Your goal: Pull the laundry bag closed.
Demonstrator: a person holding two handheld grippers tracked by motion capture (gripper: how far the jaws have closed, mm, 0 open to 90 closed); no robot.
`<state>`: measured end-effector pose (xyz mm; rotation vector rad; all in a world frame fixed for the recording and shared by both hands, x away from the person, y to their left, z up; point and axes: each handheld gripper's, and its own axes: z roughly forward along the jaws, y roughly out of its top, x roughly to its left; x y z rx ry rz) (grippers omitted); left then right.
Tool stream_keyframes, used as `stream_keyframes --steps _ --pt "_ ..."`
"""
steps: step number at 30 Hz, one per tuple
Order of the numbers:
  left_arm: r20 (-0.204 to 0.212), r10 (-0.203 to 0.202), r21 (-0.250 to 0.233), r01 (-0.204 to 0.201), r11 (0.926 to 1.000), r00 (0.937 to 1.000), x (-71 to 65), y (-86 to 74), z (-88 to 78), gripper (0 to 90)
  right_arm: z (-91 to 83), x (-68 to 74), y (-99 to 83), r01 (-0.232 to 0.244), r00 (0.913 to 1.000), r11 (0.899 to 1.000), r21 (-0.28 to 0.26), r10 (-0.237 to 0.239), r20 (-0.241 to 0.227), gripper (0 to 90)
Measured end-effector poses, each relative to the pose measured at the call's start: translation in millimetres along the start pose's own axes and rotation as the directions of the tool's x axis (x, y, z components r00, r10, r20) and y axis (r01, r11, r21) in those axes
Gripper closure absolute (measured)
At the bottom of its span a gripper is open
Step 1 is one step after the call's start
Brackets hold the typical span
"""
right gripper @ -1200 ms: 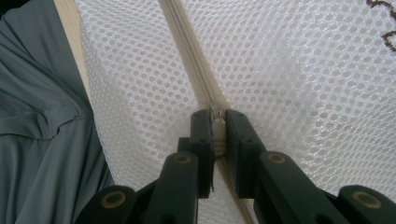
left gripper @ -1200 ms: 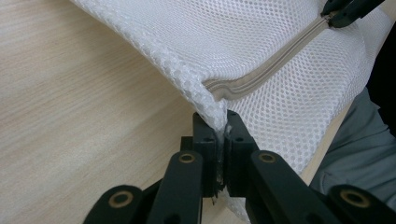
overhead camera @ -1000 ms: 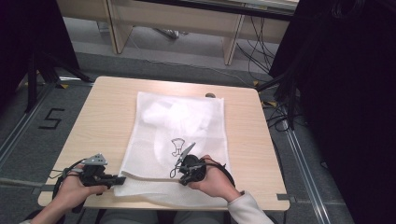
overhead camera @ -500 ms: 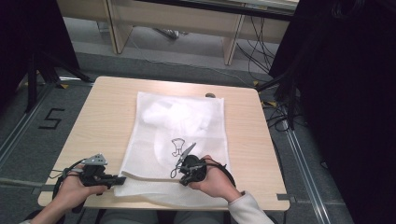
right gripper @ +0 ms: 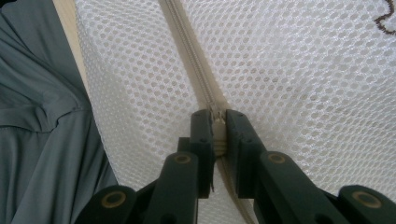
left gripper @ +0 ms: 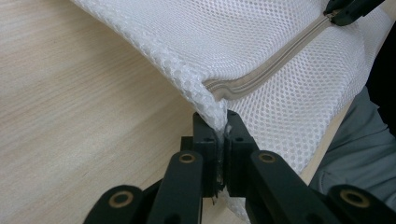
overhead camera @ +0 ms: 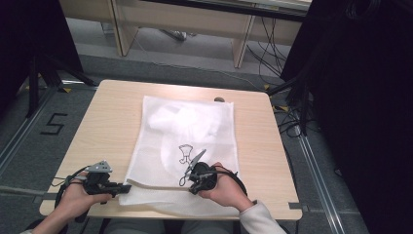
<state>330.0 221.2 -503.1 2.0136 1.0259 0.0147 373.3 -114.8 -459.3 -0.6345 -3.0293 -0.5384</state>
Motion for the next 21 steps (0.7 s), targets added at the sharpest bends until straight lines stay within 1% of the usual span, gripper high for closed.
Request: stream_keyframes --steps 3,5,7,9,11,18,21 --pt "-0.001 -0.002 0.0 0.002 1.0 1.0 -0.2 0.0 -0.3 85.4 0.5 -0.3 -0.3 0.006 1.0 1.0 0.001 -0.006 -0.004 82.3" --pt "-0.004 0.0 0.011 0.0 0.9999 1.0 0.0 0.5 -1.1 85.4 0.3 -0.4 -0.5 0.008 0.9999 1.0 0.0 -0.008 -0.007 82.3" --pt "0.008 0.0 0.017 0.0 0.9999 1.0 0.6 0.8 -1.3 85.5 0.1 0.5 -0.7 -0.005 1.0 1.0 -0.005 0.005 -0.005 82.3" --pt "0.006 -0.002 0.016 0.002 0.9999 1.0 0.5 0.7 -1.4 85.5 -0.7 1.1 -1.2 -0.019 0.9998 1.0 -0.002 0.019 -0.007 82.3" --pt "0.006 -0.004 0.016 0.003 0.9999 1.0 0.5 0.7 -1.4 85.5 -0.5 0.5 -1.3 -0.008 0.9999 1.0 -0.006 0.008 -0.014 82.3" --pt "0.007 -0.005 0.017 0.005 0.9998 1.0 0.6 0.7 -1.4 85.5 -0.3 0.5 -2.2 -0.004 0.9999 1.0 -0.003 0.003 -0.015 82.3" --pt "0.008 -0.006 0.017 0.006 0.9998 1.0 0.5 0.8 -1.6 85.6 -1.2 1.3 -2.2 -0.016 0.9994 1.0 -0.005 0.016 -0.029 82.3"
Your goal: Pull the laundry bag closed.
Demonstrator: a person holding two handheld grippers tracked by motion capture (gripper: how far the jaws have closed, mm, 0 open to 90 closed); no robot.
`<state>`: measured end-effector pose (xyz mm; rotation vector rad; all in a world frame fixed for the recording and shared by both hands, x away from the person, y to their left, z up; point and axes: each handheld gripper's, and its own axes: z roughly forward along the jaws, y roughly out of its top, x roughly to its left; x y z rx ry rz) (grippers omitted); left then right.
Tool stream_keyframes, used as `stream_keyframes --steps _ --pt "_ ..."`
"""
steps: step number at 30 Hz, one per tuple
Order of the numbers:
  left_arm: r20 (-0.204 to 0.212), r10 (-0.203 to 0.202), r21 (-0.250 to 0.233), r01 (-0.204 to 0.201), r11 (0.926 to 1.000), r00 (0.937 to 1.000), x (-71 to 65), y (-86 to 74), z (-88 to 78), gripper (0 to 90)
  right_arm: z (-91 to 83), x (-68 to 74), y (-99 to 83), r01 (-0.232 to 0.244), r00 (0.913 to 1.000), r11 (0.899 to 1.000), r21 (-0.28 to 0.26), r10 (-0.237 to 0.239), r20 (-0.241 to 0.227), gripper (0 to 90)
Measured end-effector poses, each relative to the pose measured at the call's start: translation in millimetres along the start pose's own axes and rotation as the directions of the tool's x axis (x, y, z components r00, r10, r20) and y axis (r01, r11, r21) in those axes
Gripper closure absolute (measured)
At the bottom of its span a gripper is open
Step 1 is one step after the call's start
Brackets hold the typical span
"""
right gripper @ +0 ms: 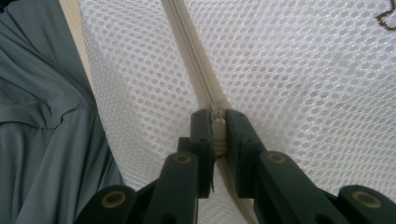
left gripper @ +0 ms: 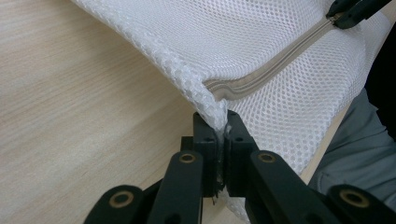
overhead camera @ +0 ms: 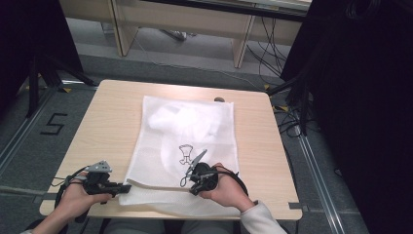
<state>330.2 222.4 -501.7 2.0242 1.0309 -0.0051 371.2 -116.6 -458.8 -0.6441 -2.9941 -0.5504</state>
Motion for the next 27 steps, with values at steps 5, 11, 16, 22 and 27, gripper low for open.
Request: stream_keyframes --steps 5,11,16,22,27 --pt "-0.006 -0.018 -0.022 0.018 0.9996 0.9998 -1.0 -0.5 0.9 85.8 -0.4 -1.6 -0.6 0.002 0.9999 1.0 0.002 -0.002 0.013 82.3" --pt "-0.006 -0.007 0.003 0.007 1.0 1.0 -0.8 0.3 0.0 85.9 0.0 -0.8 -0.4 -0.014 0.9999 1.0 -0.009 0.014 0.006 82.3" --pt "-0.008 -0.009 0.006 0.01 0.9999 0.9999 -0.6 0.7 -0.8 85.9 -1.1 -2.8 -1.2 -0.027 0.9996 0.999 -0.023 0.027 0.006 82.3" --pt "-0.002 -0.016 0.007 0.016 0.9999 0.9999 -0.7 0.6 -0.7 86.1 -3.0 -2.2 -3.5 -0.025 0.9996 0.999 -0.026 0.024 -0.014 82.3" --pt "-0.01 -0.029 -0.004 0.029 0.9996 0.9995 -0.9 0.8 -1.5 86.2 -4.0 -3.8 -4.8 -0.024 0.9996 0.999 -0.031 0.023 -0.013 82.4"
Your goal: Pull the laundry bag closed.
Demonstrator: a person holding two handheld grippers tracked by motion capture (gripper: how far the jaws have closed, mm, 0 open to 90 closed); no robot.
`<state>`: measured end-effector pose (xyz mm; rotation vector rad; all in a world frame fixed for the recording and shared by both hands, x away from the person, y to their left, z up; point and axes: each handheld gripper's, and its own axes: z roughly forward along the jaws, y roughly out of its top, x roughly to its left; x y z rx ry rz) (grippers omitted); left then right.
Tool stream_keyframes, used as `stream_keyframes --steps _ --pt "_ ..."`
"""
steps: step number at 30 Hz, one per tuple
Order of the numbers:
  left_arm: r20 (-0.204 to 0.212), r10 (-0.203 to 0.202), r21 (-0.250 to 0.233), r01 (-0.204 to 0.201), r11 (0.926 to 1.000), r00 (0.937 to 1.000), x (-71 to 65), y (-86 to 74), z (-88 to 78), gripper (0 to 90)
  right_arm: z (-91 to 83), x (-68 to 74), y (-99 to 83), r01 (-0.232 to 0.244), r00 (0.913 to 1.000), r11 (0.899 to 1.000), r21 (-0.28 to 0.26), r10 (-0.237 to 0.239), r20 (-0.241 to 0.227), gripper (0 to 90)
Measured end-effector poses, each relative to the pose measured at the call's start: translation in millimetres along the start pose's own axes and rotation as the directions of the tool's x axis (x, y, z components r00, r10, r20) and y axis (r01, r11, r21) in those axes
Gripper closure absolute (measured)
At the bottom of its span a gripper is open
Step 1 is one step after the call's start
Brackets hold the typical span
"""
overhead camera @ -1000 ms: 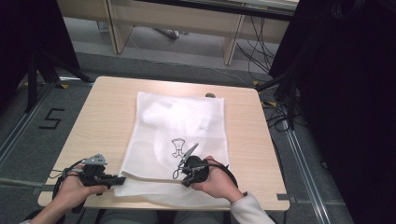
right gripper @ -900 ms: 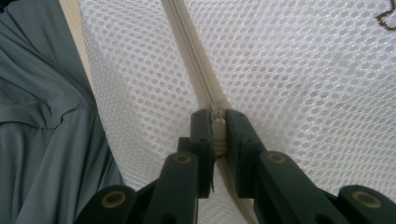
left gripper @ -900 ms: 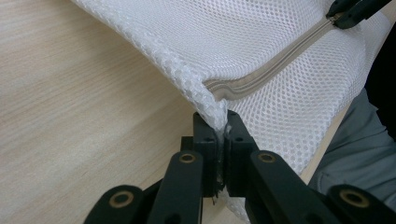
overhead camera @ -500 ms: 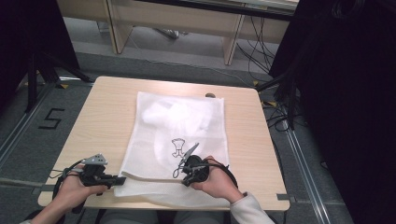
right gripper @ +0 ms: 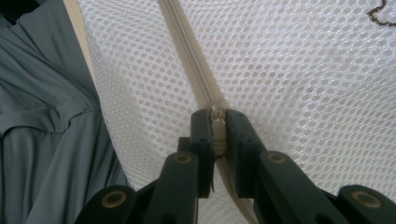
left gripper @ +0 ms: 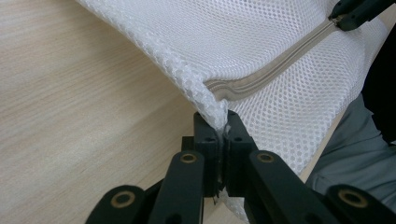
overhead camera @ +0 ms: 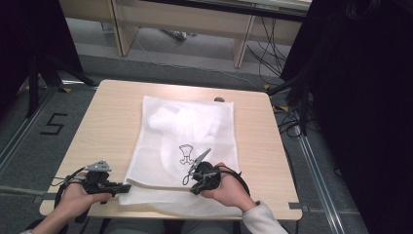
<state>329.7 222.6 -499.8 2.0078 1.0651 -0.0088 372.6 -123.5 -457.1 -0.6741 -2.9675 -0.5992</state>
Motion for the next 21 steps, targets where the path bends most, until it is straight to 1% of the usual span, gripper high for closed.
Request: stream_keyframes --steps 1,2,3,4,5,6,7,8,9,10,11,12,13,14,15,16,17,18,19,20,21 --pt "0.013 -0.001 0.002 0.001 1.0 0.9999 0.8 0.0 0.0 86.3 -0.2 -0.3 -0.4 0.003 1.0 1.0 0.001 -0.003 -0.001 82.4" --pt "0.016 -0.005 0.004 0.005 1.0 0.9999 1.0 -0.1 0.1 86.3 -0.3 -0.3 -0.6 0.004 1.0 1.0 0.001 -0.004 0.001 82.4" --pt "0.012 -0.012 -0.012 0.012 0.9999 0.9999 0.5 -0.9 0.9 86.3 -0.6 0.5 -0.6 -0.002 0.9999 1.0 0.0 0.002 -0.01 82.4" --pt "0.017 -0.009 -0.01 0.009 0.9999 0.9998 0.6 -0.8 1.1 86.3 -1.0 0.7 -0.9 -0.006 0.9999 1.0 0.001 0.006 -0.015 82.4" --pt "0.003 0.003 0.006 -0.003 1.0 1.0 -0.6 0.1 1.4 86.3 -0.8 -0.2 -0.6 -0.001 0.9999 1.0 -0.005 0.001 -0.016 82.4" --pt "-0.014 0.014 0.009 -0.014 0.9999 0.9998 -3.2 0.7 4.0 86.3 -0.9 0.4 1.1 -0.002 0.9999 1.0 -0.004 0.002 0.011 82.3" --pt "-0.008 0.028 0.024 -0.028 0.9993 0.9996 -3.6 1.5 4.1 86.3 -1.3 3.8 5.9 0.027 0.9989 1.0 0.007 -0.027 0.037 82.3" --pt "-0.008 0.037 0.026 -0.037 0.999 0.9993 -4.3 1.8 4.0 86.4 -1.7 7.3 9.1 0.046 0.9974 0.999 0.018 -0.047 0.055 82.2" --pt "-0.012 0.027 0.01 -0.027 0.9996 0.9996 -5.3 1.0 4.4 86.4 -0.6 9.5 13.1 0.083 0.9954 0.995 0.048 -0.085 0.043 82.2" --pt "-0.003 0.021 0.024 -0.021 0.9995 0.9998 -3.7 1.1 2.4 86.4 1.7 12.5 15.2 0.104 0.9927 0.992 0.069 -0.108 0.055 82.2" --pt "-0.004 0.019 0.014 -0.019 0.9997 0.9998 -3.3 1.1 2.1 86.4 4.3 14.3 16.6 0.099 0.9932 0.993 0.07 -0.103 0.055 82.2" --pt "-0.004 0.017 -0.004 -0.017 0.9998 0.9998 -3.5 0.5 3.3 86.4 6.5 12.9 17.2 0.096 0.9936 0.994 0.06 -0.099 0.054 82.2" --pt "-0.008 0.023 0.017 -0.023 0.9996 0.9997 -3.6 1.3 2.6 86.4 8.0 12.5 17.2 0.103 0.9931 0.993 0.062 -0.106 0.05 82.2" --pt "-0.003 0.025 0.018 -0.025 0.9995 0.9997 -3.8 1.2 3.3 86.4 9.2 11.7 17.9 0.101 0.994 0.992 0.073 -0.104 0.035 82.1" --pt "0.007 0.029 0.024 -0.029 0.9993 0.9996 -3.7 1.6 3.3 86.4 9.8 11.7 18.4 0.105 0.993 0.992 0.065 -0.108 0.047 82.2" --pt "0.008 0.028 0.022 -0.028 0.9994 0.9996 -3.6 1.6 3.1 86.4 9.4 11.5 19.2 0.116 0.9918 0.991 0.066 -0.119 0.047 82.1" --pt "0.004 0.025 0.022 -0.025 0.9995 0.9997 -3.6 1.6 2.8 86.4 8.3 12.0 19.6 0.109 0.9924 0.992 0.063 -0.113 0.05 82.1" --pt "-0.003 0.023 0.006 -0.023 0.9997 0.9997 -3.7 0.7 3.7 86.4 6.5 11.4 19.9 0.112 0.9925 0.992 0.06 -0.114 0.043 82.2" --pt "-0.006 0.02 0.009 -0.02 0.9998 0.9998 -3.8 0.7 3.7 86.4 5.5 10.4 19.8 0.117 0.9923 0.992 0.057 -0.119 0.036 82.2" --pt "-0.013 0.022 0.026 -0.021 0.9994 0.9997 -3.5 0.9 2.8 86.4 3.7 9.5 19.3 0.106 0.9933 0.993 0.06 -0.109 0.04 82.2" --pt "-0.016 0.014 0.014 -0.014 0.9998 0.9998 -3.6 0.2 3.4 86.4 2.5 6.0 18.2 0.124 0.9906 0.99 0.068 -0.127 0.051 82.3"
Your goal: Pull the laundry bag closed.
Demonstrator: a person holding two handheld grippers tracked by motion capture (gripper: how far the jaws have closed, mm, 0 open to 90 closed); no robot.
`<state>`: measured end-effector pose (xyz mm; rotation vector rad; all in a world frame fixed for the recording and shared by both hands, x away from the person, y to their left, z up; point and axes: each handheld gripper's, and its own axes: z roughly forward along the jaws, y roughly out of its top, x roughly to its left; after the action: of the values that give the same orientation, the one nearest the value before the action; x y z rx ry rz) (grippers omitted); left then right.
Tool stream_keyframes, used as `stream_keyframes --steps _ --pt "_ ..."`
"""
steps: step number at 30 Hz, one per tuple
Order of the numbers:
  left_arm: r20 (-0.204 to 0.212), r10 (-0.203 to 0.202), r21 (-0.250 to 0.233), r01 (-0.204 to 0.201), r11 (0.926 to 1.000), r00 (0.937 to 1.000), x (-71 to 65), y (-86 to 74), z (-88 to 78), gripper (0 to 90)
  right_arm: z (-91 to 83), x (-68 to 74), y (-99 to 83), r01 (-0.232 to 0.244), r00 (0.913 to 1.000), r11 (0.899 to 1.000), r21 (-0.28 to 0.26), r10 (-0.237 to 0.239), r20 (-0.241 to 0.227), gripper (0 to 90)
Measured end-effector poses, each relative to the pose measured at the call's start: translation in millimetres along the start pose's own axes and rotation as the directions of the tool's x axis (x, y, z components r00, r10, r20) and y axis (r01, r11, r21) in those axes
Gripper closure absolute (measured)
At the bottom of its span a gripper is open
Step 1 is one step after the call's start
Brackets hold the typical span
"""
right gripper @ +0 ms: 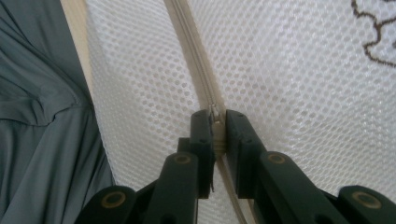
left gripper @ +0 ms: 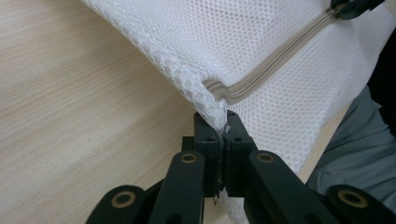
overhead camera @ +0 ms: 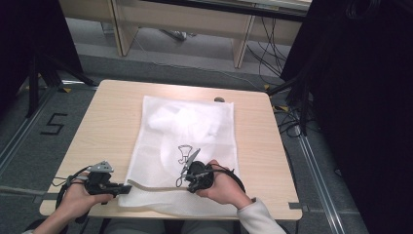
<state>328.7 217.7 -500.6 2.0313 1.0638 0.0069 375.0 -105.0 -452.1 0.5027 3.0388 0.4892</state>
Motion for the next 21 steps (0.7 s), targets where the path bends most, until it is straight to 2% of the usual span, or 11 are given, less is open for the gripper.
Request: stream_keyframes --steps 1,2,3,5,7,11,16,17,18,19,21 --pt "0.002 -0.005 -0.007 0.005 1.0 1.0 0.4 -0.4 -0.2 86.4 -1.1 1.3 -0.7 -0.033 0.9994 0.999 0.009 0.033 -0.007 82.4" --pt "-0.001 -0.004 -0.006 0.004 1.0 1.0 0.5 -0.3 -0.6 86.4 -2.3 -0.8 -2.7 -0.012 0.9999 1.0 0.015 0.012 -0.001 82.4" --pt "-0.011 0.002 0.01 -0.002 0.9999 0.9999 0.7 0.3 -1.9 86.4 -2.8 1.1 -2.9 -0.037 0.9993 0.999 0.024 0.038 -0.002 82.4" --pt "0.005 0.0 0.01 0.0 0.9999 1.0 1.8 0.3 -2.2 86.4 -3.1 -1.4 -5.1 -0.008 0.9999 1.0 0.026 0.008 -0.009 82.4" --pt "0.004 0.0 0.012 0.0 0.9999 1.0 2.3 0.2 -3.0 86.4 -4.1 -3.4 -9.5 -0.039 0.9992 0.998 0.043 0.039 0.001 82.4" --pt "0.0 -0.007 -0.007 0.007 1.0 1.0 1.1 -0.5 -1.3 86.5 -3.5 -6.1 -12.6 -0.023 0.9997 1.0 0.018 0.023 -0.005 82.4" --pt "0.009 -0.004 0.011 0.004 0.9999 1.0 2.5 0.0 -3.2 86.4 -5.8 -4.6 -14.3 -0.057 0.9984 0.998 0.028 0.057 -0.006 82.4" --pt "0.009 -0.003 0.011 0.003 0.9999 1.0 2.6 0.0 -3.3 86.4 -4.7 -7.6 -15.9 -0.02 0.9998 1.0 0.01 0.02 -0.001 82.4" --pt "0.008 -0.005 0.011 0.005 0.9999 1.0 2.5 -0.1 -3.5 86.4 -4.7 -8.2 -17.0 -0.015 0.9999 1.0 0.016 0.016 -0.006 82.4" --pt "0.008 -0.004 0.011 0.004 0.9999 1.0 2.5 -0.2 -3.5 86.4 -4.9 -5.8 -17.5 -0.049 0.9988 0.999 0.018 0.049 -0.01 82.4" --pt "0.005 -0.006 0.003 0.006 1.0 1.0 2.2 -0.4 -3.3 86.4 -5.5 -6.3 -19.3 -0.051 0.9987 0.998 0.022 0.051 -0.01 82.4"
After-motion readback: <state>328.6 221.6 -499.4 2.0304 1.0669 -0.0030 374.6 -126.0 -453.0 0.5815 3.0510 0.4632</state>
